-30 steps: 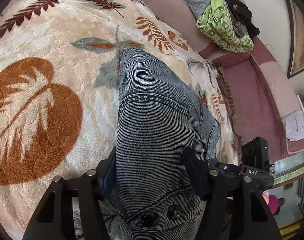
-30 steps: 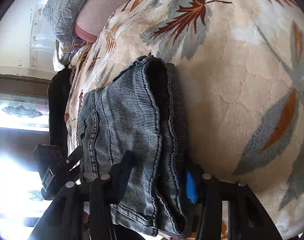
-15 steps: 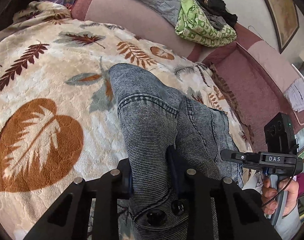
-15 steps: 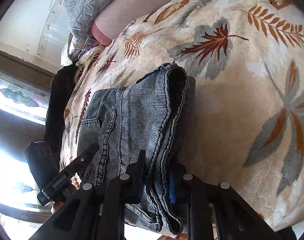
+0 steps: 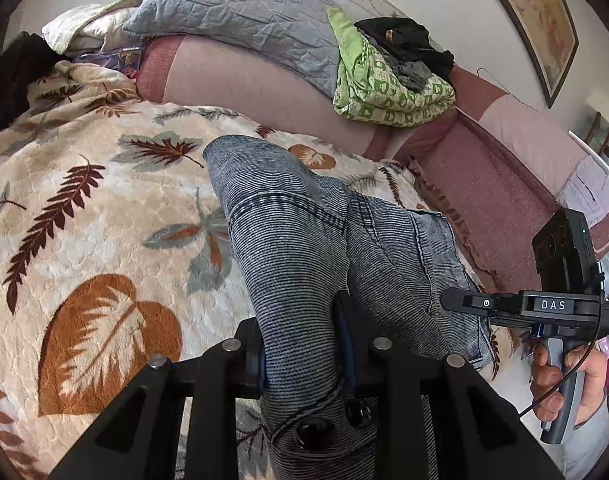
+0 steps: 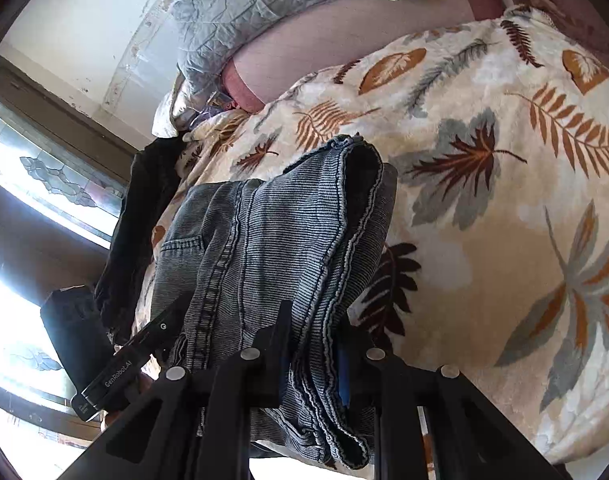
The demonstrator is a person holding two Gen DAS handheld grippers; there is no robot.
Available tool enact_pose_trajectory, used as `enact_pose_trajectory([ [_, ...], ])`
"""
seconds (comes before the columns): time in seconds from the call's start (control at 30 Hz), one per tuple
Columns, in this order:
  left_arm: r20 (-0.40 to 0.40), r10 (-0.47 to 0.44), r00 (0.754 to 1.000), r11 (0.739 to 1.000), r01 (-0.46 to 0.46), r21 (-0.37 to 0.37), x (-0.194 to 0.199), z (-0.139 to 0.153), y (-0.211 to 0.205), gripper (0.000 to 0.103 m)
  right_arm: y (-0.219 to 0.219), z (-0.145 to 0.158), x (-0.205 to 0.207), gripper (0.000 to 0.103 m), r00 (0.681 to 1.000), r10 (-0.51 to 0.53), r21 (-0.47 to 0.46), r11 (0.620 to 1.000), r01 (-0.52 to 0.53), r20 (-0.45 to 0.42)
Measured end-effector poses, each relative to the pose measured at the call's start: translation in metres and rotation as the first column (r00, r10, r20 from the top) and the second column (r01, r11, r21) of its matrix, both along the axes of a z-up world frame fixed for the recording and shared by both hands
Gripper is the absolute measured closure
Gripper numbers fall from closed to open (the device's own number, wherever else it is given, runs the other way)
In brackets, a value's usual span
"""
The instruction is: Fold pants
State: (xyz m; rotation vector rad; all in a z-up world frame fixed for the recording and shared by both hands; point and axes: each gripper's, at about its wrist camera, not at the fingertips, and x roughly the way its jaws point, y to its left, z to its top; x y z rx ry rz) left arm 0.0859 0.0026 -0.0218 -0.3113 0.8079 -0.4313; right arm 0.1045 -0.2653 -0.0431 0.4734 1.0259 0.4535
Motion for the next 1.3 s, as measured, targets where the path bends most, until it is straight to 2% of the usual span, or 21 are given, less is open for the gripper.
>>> enact_pose_trajectory([
  [0.33,0.072,0.047,0.996,0.997,-0.051,0.056,0.012,0.046,0.005,0.074,0.011,0.038,0.023,0.084,0.996,0.047,0.006,0.999,-0.048,0.074],
  [0.6,0.086,0.047,0.995,0.995,-0.054,0.085,0.030,0.056,0.006,0.074,0.017,0.048,0.043,0.084,0.994,0.063,0.018,0.998,-0.065,0.085],
  [0.9,0.068,0.027,0.997,0.996,-0.033,0.085,0.051,0.042,0.015,0.074,0.025,0.038,0.059,0.084,0.997,0.060,0.027,0.998,-0.062,0.056],
  [1.3,0.003,0.022,1.000,0.993,-0.022,0.117,0.071,-0.003,0.017,0.074,0.032,-0.009,0.085,0.084,0.999,0.042,0.026,0.999,-0.042,-0.030],
])
